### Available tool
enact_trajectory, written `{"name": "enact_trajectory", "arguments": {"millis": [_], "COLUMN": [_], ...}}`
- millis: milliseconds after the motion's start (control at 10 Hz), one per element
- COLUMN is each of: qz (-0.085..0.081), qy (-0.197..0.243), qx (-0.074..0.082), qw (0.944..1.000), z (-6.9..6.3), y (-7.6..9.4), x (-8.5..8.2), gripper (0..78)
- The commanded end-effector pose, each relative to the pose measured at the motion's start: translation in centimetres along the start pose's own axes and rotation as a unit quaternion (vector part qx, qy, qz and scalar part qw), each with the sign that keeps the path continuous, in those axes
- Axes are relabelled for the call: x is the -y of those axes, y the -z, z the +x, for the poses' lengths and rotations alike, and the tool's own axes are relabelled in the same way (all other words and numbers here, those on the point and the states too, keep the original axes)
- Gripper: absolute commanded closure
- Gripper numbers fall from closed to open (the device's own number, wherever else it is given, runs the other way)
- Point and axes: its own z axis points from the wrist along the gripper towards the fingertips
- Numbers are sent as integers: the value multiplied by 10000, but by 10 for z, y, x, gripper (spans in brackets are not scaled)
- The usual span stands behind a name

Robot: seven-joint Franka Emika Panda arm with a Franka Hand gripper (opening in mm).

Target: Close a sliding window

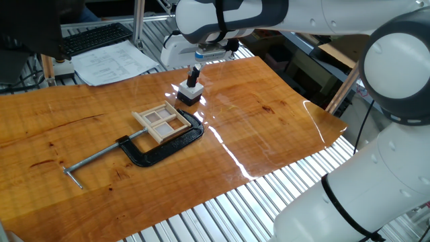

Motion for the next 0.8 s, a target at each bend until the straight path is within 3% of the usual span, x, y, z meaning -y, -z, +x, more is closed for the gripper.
{"name": "enact_trajectory", "arguments": {"millis": [100,200,800], "qz": [-791,-564,-586], "qy": [-976,-931,-939], "qx": [-263,-239,-299], "qw": [9917,9938,9934], "z": [0,0,0], "y": [0,0,-1], "x": [0,0,0], "gripper": [776,776,776]}}
